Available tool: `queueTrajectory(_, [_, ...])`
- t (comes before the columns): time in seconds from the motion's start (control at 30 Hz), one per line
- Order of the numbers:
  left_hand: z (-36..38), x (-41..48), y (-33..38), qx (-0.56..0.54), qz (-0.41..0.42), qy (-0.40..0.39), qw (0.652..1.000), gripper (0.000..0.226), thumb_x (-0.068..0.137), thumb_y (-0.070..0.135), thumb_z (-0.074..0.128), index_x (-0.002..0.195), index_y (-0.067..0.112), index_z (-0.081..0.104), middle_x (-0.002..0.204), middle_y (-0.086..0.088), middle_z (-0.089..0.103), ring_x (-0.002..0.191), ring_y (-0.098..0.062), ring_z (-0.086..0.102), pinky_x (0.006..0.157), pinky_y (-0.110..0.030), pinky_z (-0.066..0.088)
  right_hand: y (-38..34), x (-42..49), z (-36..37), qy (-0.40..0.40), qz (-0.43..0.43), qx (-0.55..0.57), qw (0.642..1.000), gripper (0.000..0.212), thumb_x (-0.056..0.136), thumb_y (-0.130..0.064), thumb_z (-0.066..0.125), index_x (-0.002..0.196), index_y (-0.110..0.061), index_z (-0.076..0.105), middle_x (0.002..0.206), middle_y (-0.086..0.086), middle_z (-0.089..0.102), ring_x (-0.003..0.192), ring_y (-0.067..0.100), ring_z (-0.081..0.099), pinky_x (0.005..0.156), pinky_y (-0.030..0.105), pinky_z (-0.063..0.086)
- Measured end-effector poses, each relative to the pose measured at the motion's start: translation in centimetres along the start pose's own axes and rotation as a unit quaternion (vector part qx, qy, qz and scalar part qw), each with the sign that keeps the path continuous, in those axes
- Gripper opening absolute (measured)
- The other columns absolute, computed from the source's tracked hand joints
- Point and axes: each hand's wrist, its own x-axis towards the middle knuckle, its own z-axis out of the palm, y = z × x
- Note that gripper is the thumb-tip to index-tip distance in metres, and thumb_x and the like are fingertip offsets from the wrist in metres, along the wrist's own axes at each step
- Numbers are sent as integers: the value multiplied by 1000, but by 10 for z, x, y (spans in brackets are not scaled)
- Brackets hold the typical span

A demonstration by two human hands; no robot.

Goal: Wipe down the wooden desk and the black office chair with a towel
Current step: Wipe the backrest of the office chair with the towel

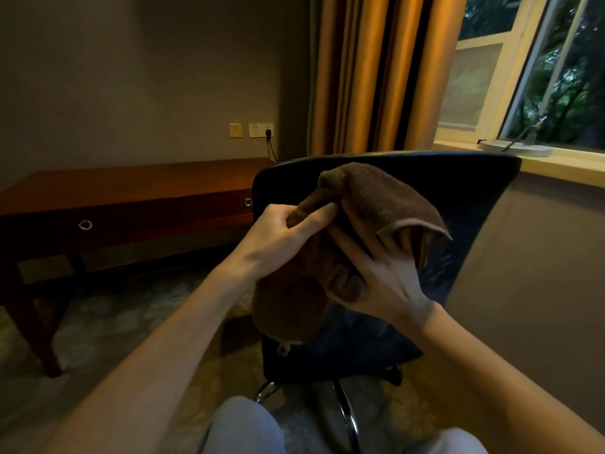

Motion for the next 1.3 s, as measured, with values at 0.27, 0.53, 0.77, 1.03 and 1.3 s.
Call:
queueTrajectory(0.27, [0, 19, -2, -3, 2, -90, 996, 38, 85, 42, 74, 115, 20, 67, 106, 3, 75, 101, -12, 73, 83, -30, 61, 15, -13, 5, 11, 29, -59, 998, 76, 94, -53, 58, 157, -28, 26, 165, 9, 20, 148, 39, 29, 123, 48, 10])
queueTrajectory(0.53, [-7, 33, -26, 474, 149, 176, 850, 77, 85, 88, 34, 122, 23, 52, 99, 7, 57, 92, -16, 51, 71, -34, 41, 22, -5, 49, -4, 72, -47, 996, 80, 92, -46, 60, 159, -24, 24, 165, 14, 17, 153, 41, 16, 120, 66, 19])
queueTrajectory(0.77, [-36, 38, -60, 468, 270, 338, 771, 45, 101, 45, 52, 130, 10, 58, 135, -16, 55, 124, -34, 48, 100, -42, 40, 20, -8, 111, 47, 82, 30, 995, 44, 108, -38, 37, 144, -14, 45, 153, 19, 36, 137, 47, 41, 108, 66, 40])
queueTrajectory(1.03, [-39, 54, -93, 340, 206, 279, 874, 55, 110, 31, 43, 161, 19, 24, 167, -3, 25, 155, -12, 20, 121, -29, 24, 12, -66, 144, 12, 50, 36, 998, 37, 110, -33, 35, 141, -18, 48, 136, 21, 57, 122, 40, 48, 97, 43, 47])
queueTrajectory(1.3, [-42, 56, -96, 231, 188, 294, 908, 53, 110, 21, 45, 157, 24, 21, 168, -7, 21, 156, -19, 18, 122, -16, 20, 22, -95, 129, -99, -36, 10, 994, 68, 84, -29, 75, 145, -26, 46, 136, 11, 47, 121, 34, 49, 95, 55, 53])
